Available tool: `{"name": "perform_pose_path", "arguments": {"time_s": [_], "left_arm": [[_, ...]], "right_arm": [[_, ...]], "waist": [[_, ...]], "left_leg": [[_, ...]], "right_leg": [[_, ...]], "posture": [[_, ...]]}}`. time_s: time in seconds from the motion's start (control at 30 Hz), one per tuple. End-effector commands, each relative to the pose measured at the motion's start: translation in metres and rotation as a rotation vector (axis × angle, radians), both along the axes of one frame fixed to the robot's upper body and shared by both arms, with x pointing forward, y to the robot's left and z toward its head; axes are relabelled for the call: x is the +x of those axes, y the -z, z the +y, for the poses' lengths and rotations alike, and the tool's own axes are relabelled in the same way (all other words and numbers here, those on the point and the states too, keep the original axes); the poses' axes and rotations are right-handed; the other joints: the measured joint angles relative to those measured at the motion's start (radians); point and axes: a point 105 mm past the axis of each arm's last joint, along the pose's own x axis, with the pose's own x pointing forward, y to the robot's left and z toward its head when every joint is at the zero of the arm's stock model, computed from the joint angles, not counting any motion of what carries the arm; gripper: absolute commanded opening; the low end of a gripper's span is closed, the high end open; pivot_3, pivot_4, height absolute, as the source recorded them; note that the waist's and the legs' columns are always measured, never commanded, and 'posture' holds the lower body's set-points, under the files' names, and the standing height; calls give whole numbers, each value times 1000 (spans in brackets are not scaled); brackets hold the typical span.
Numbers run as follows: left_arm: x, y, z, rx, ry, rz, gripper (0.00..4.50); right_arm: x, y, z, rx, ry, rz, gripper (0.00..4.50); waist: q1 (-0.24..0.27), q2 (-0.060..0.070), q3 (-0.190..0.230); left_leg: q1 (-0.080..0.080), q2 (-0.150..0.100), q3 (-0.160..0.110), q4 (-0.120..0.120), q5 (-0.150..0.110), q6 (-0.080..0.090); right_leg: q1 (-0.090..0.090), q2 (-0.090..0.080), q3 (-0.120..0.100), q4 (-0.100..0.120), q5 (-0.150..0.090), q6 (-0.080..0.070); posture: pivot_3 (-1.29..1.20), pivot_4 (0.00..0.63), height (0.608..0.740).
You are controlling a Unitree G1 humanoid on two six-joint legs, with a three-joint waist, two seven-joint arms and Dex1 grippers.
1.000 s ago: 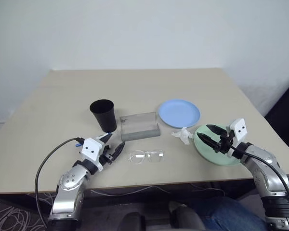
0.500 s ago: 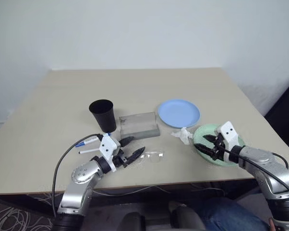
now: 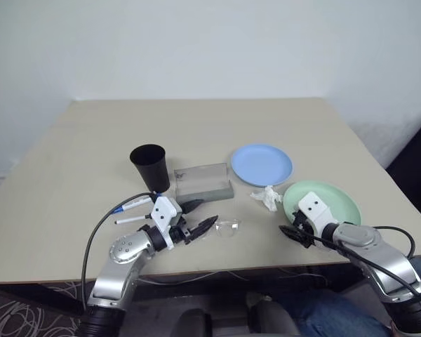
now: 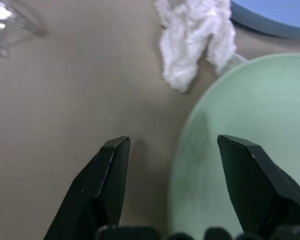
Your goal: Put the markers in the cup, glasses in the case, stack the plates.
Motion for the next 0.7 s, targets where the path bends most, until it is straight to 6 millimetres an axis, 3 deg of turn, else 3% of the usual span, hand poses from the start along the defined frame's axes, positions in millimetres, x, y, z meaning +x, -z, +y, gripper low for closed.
{"name": "perform_pose_path", "arguments": {"time_s": [0.03, 0.4, 0.7], "left_arm": [[-1, -22, -11, -25, 61, -68, 3197], [0, -25, -17, -26, 80, -64, 3197], [1, -24, -16, -22, 69, -65, 3219]], "right_arm": [[8, -7, -9, -84, 37, -57, 3049], [14, -3, -22, -233, 81, -83, 3049], [19, 0, -30, -291, 113, -84, 27]], "waist": [[1, 0, 0], [0, -1, 0], [-1, -2, -1]], "left_leg": [[0, 0, 0, 0, 0, 0], [0, -1, 0, 0, 0, 0], [1, -1, -1, 0, 0, 0]], "right_leg": [[0, 0, 0, 0, 0, 0], [1, 0, 0, -1, 0, 0], [3, -1, 0, -2, 0, 0]], "posture": [[0, 0, 721], [0, 0, 721], [0, 0, 721]]}}
